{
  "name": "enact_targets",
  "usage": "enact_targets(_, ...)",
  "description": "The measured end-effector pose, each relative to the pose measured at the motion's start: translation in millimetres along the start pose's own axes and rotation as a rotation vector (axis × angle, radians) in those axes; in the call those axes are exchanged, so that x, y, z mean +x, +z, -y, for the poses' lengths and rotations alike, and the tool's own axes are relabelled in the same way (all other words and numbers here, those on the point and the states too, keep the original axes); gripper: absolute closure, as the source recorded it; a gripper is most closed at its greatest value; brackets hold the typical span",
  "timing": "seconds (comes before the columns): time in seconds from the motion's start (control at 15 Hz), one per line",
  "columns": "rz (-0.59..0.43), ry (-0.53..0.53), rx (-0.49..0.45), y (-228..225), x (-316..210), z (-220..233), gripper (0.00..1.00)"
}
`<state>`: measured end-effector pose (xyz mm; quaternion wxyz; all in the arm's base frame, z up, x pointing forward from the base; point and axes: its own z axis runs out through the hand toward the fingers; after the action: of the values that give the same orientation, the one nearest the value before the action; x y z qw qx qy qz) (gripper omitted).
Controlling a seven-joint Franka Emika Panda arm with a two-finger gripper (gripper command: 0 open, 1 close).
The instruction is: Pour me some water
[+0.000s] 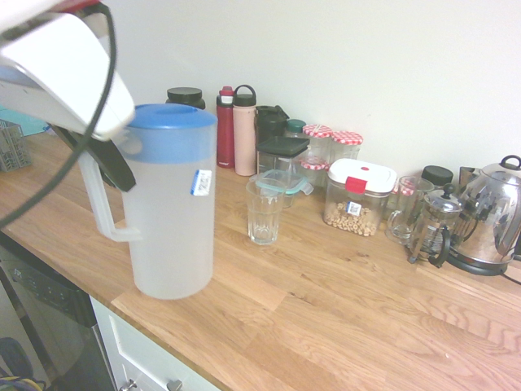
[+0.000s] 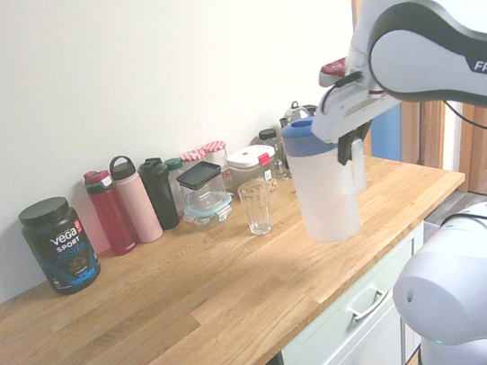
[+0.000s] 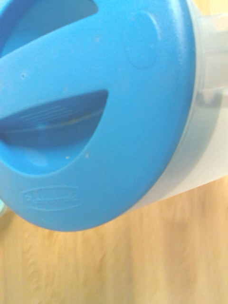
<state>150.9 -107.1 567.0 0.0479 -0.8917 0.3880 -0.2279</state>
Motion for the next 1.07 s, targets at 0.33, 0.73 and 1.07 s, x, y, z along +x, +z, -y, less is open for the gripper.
enact_targets(0.33,0.021,-0.220,0.089,45.6,57.9,-32.2,1.00)
enact_targets(0.73,0.102,-0.433,0.054,65.8,137.1,-23.5,1.00)
enact_targets(1.07,0.139,-0.545,-0.038,84.3,179.3,18.4,1.00)
